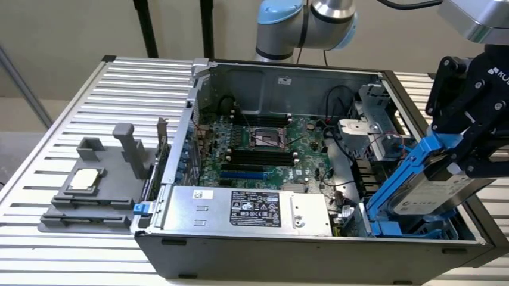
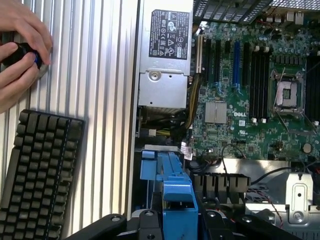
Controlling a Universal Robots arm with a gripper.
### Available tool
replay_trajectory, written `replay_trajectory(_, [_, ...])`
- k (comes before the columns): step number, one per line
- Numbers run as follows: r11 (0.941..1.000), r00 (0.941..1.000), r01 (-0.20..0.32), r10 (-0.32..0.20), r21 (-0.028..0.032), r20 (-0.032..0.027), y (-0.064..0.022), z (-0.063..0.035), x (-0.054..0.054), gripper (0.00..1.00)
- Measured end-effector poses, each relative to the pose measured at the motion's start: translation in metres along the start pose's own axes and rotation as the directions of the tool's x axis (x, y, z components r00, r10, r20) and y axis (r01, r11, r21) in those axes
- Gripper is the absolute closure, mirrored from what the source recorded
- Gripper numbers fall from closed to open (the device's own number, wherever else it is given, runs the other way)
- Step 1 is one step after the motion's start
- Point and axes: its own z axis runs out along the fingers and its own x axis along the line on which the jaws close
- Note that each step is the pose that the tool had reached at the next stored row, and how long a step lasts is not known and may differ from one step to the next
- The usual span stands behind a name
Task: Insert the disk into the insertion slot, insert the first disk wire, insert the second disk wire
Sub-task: 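Insert the disk into the insertion slot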
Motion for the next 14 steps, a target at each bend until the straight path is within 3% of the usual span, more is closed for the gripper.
replay_trajectory(14, [1.0000, 0.9998, 0.001, -0.001, 0.0003, 0.0192, -0.0009, 0.0117, 0.001, 0.68])
